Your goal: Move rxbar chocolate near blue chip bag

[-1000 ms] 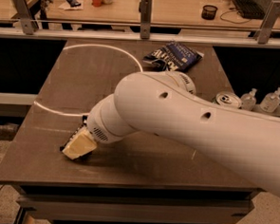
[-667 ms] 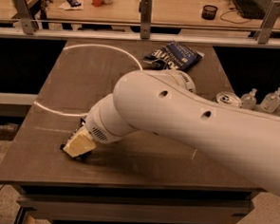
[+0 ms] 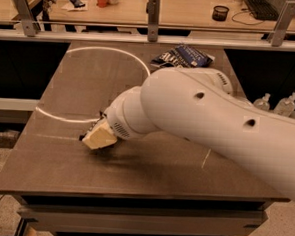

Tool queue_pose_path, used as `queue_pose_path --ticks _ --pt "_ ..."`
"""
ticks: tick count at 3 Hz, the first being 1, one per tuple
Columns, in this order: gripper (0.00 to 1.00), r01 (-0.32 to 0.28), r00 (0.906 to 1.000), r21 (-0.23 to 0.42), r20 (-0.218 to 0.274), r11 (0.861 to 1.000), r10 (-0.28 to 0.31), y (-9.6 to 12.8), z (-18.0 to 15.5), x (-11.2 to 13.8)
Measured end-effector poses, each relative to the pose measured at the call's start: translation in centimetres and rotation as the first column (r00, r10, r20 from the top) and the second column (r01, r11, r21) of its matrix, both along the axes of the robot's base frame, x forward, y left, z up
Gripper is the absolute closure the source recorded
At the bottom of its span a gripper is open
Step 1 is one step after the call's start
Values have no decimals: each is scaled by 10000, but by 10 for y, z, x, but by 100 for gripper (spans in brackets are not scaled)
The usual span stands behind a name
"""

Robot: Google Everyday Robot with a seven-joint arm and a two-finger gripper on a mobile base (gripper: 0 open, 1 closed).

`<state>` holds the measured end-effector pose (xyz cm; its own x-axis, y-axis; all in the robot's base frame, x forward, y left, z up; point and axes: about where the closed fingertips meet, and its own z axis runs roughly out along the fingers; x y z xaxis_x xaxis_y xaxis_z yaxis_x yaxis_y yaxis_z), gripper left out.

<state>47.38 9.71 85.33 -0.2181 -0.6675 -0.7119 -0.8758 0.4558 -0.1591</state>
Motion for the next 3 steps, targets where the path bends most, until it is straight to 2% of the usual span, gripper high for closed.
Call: queue_pose_path --ticks 1,2,3 --pt "100 981 9838 235 1486 9949 -1005 -45 44 30" --pt "100 1827 9485 334 2570 9826 -1851 -82 75 55" --pt "100 2730 9168 188 2978 9618 -2660 -123 88 83"
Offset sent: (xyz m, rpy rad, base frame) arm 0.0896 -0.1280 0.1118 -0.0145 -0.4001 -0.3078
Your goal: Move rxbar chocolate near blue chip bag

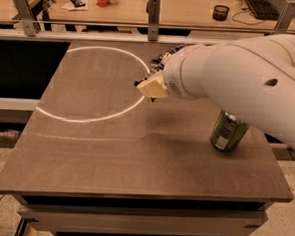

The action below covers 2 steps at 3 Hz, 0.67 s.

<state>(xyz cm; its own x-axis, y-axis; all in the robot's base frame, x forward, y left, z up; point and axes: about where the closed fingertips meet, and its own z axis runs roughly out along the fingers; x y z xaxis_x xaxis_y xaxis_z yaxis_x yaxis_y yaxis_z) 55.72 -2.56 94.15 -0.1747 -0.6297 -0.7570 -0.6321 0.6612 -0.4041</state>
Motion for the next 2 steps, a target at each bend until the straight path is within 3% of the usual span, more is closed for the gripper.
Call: queue_pose_path --ticks 1,2 --pt "100 670 9977 -656 116 9956 -664 -40 0 32" --pt "100 914 9955 -1276 360 9876 -875 -66 2 61"
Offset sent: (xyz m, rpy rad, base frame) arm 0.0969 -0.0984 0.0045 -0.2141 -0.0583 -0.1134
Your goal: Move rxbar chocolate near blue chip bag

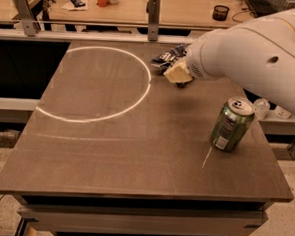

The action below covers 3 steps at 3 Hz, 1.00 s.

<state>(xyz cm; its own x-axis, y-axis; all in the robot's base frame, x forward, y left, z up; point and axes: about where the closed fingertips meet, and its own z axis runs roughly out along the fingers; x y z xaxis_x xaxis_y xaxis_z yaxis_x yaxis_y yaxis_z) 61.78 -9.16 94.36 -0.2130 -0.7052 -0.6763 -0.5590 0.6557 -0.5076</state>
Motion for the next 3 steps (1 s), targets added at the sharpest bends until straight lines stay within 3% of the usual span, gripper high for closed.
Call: queue_pose_path --ticks 1,2,3 --pt "100 25 10000 -70 62 10000 -25 -3 2 3" --pt "100 357 9992 171 -186 9992 -354 -7 -5 6" --pt "100 1016 9947 253 -179 9945 -1012 -32 -20 33"
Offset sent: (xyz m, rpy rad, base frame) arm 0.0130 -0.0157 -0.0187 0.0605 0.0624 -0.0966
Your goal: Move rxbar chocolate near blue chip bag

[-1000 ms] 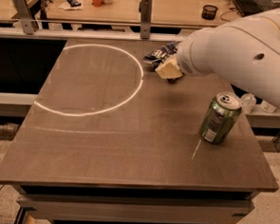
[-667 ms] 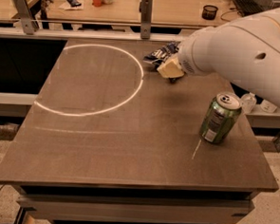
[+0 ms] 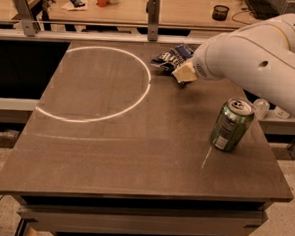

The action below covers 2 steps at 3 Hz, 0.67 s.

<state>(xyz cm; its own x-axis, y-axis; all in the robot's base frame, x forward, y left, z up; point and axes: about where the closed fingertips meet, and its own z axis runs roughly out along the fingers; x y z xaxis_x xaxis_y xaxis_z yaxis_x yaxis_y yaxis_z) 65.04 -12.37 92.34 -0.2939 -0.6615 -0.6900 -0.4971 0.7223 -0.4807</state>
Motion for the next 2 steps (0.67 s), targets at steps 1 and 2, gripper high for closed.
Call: queue_pose_path --ticks 1,2 --pt "100 382 9992 -405 82 9985 -378 -26 -8 28" --pt "100 461 9988 -826 -142 9955 -475 -45 -17 53"
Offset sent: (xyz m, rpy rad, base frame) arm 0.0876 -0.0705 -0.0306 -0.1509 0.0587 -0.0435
